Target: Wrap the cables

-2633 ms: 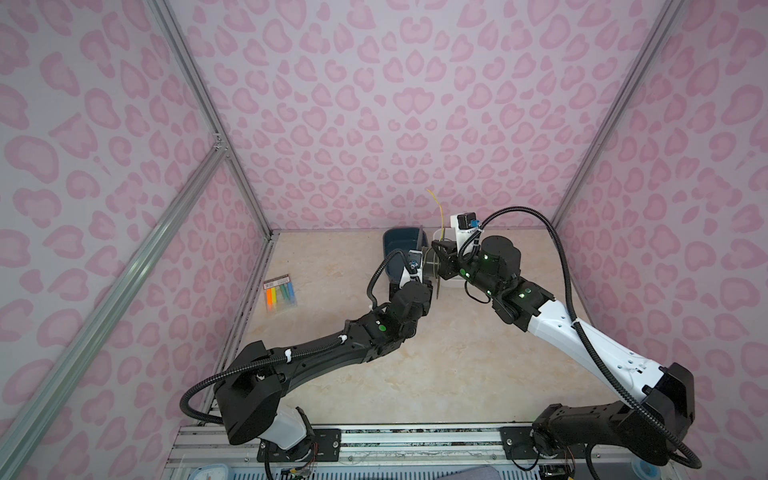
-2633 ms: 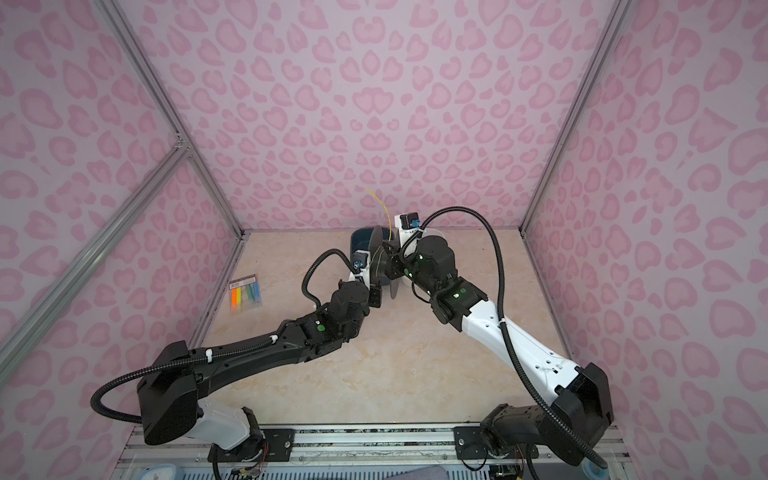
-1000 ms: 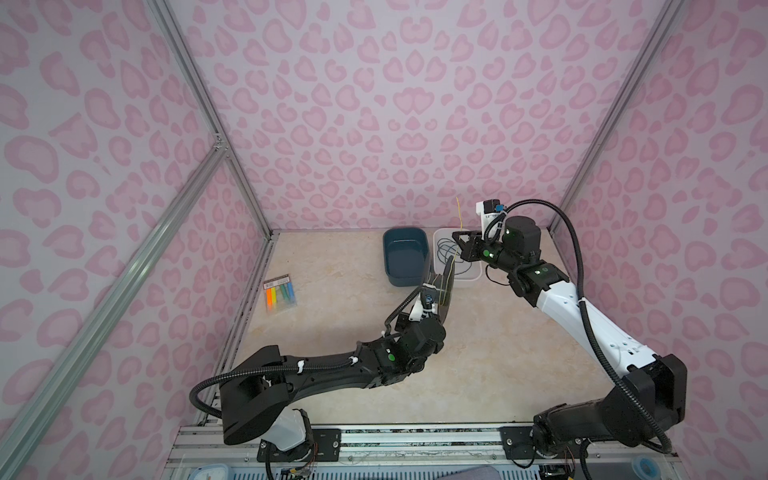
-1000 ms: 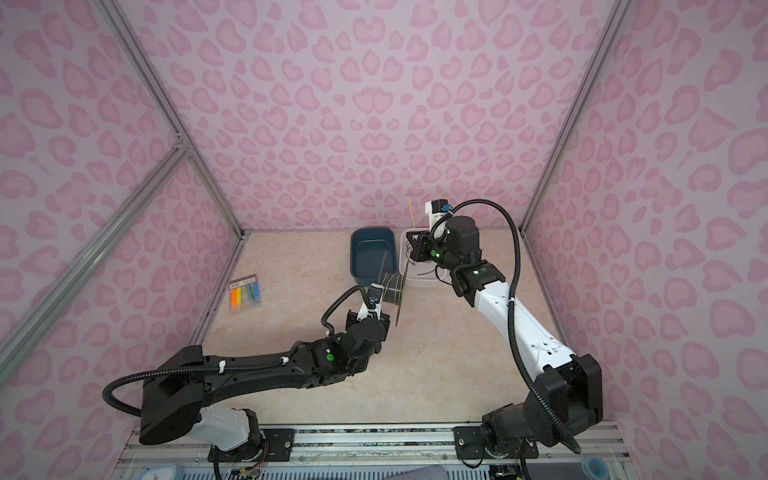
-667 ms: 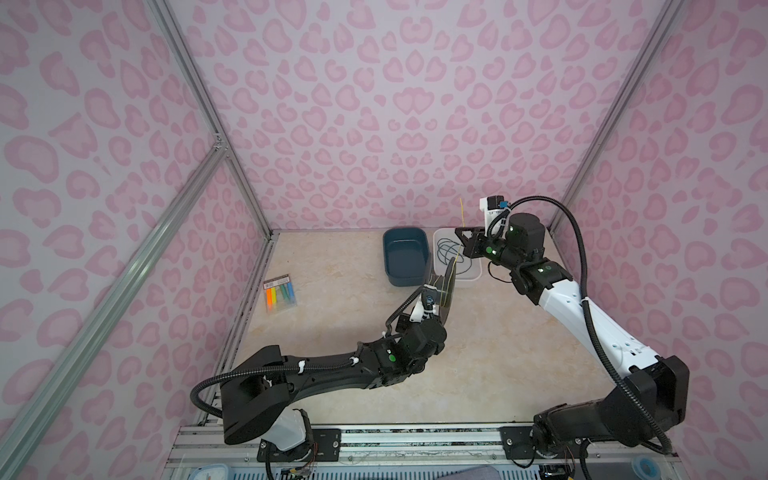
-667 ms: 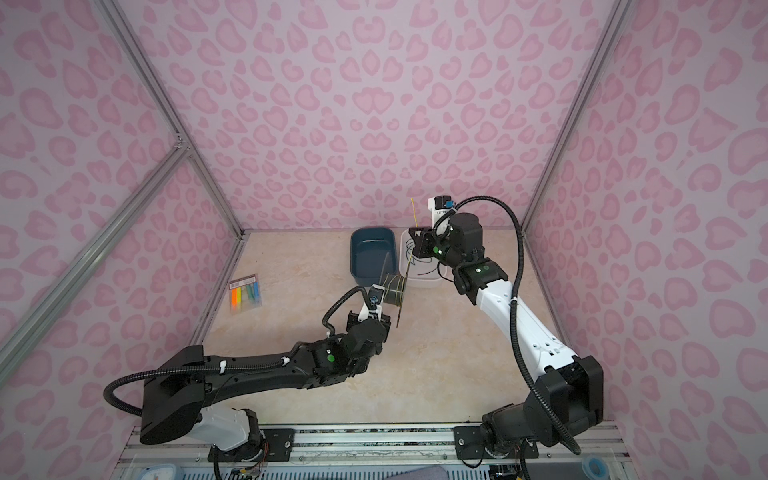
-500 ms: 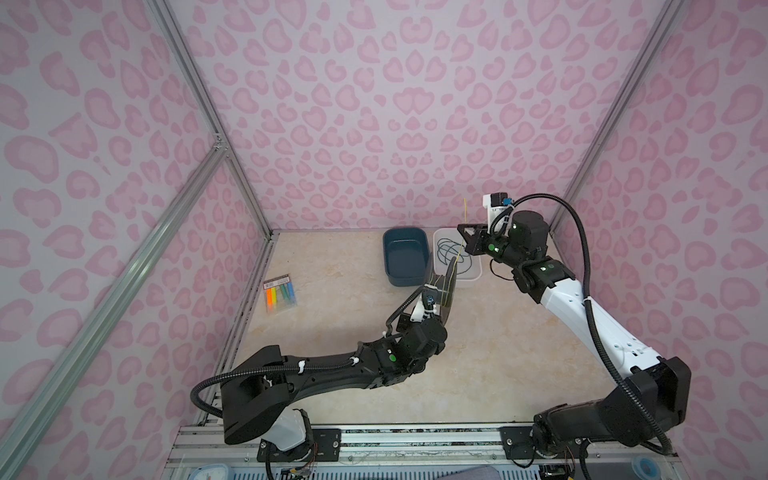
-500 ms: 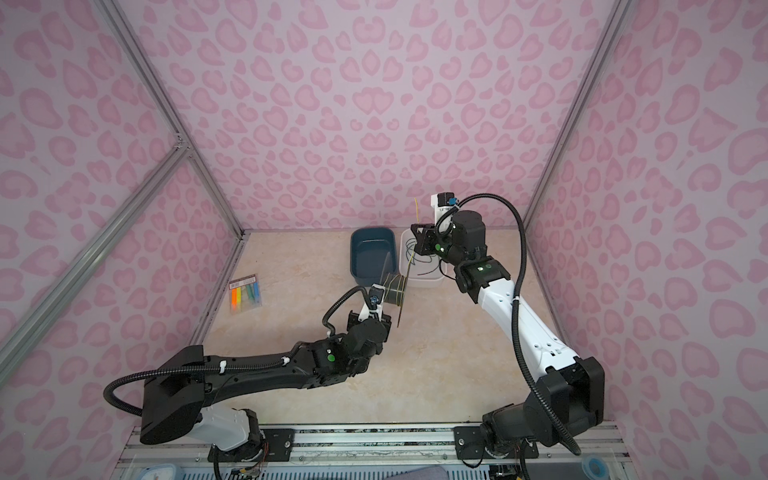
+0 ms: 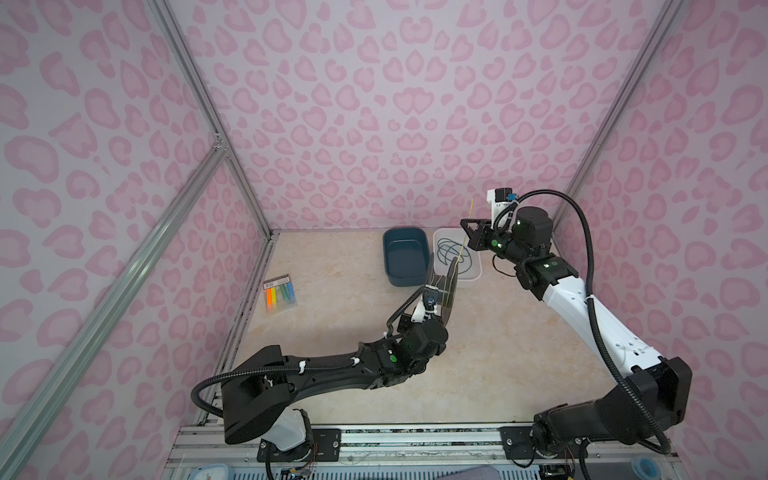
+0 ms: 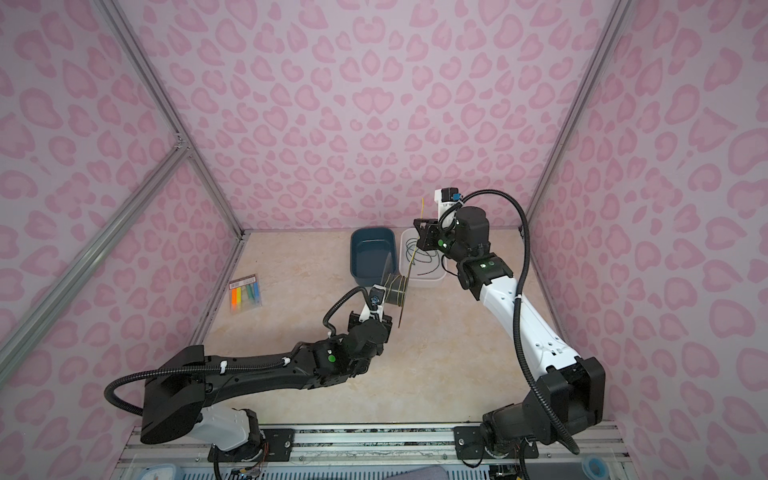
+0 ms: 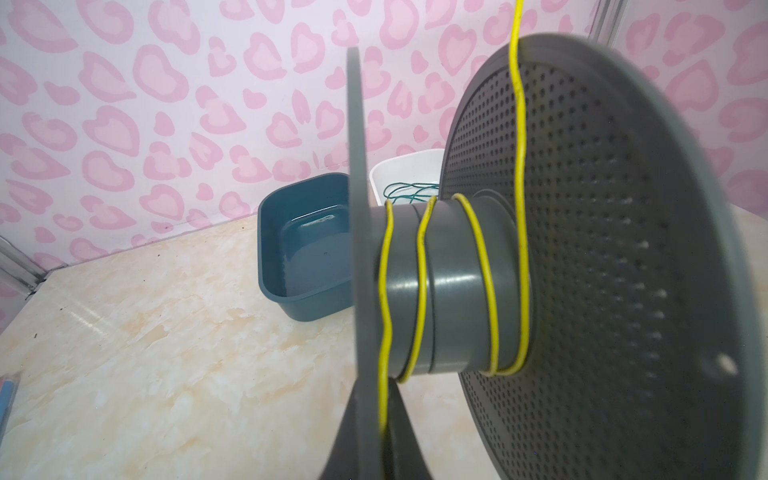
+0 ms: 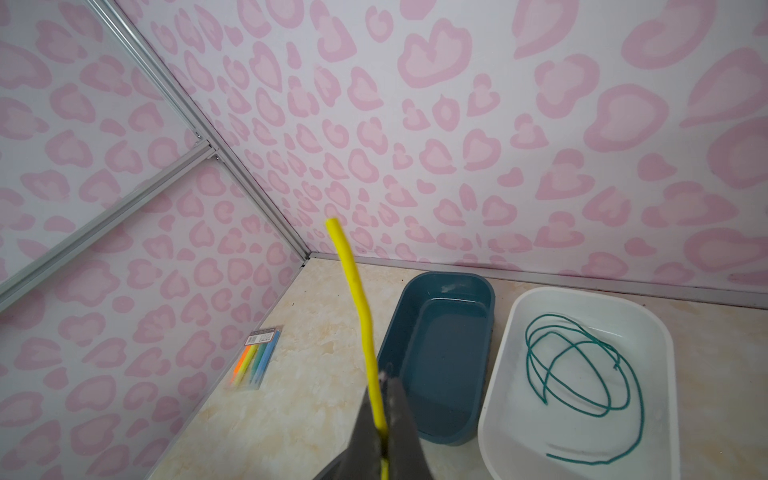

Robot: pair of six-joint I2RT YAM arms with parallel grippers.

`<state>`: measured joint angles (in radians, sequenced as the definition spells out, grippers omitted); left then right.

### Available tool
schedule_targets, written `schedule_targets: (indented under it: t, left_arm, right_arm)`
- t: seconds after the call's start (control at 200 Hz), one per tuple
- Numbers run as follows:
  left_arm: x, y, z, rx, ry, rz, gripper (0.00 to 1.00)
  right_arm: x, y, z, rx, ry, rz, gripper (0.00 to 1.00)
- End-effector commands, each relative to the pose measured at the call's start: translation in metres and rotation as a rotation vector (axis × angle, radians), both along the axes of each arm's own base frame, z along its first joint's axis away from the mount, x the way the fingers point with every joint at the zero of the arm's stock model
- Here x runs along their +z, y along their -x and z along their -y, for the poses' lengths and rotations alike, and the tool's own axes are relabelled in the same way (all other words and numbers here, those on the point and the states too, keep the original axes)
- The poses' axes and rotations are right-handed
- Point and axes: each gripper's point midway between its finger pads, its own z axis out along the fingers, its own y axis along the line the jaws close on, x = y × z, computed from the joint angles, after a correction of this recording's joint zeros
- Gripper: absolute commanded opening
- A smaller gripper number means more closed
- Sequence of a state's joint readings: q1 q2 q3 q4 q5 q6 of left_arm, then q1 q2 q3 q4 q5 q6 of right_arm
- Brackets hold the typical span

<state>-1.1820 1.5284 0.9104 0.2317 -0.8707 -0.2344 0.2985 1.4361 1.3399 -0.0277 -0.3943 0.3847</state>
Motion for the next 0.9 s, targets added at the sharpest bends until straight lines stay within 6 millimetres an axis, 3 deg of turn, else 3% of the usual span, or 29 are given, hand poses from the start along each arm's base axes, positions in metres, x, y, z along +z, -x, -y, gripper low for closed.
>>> schedule_targets:
  t: [0.0, 0.895]
  left_arm:
    - [-0.061, 0.022, -0.019, -0.105, -0.343, -0.149, 0.04]
    - [-0.06, 0.024, -0.018, -0.108, -0.349, -0.148, 0.04]
  right_arm:
    - [0.105, -0.013, 0.028, -0.152, -0.114, 0.38, 0.0]
    - [0.117, -0.017, 0.041, -0.157, -0.161, 0.393, 0.0]
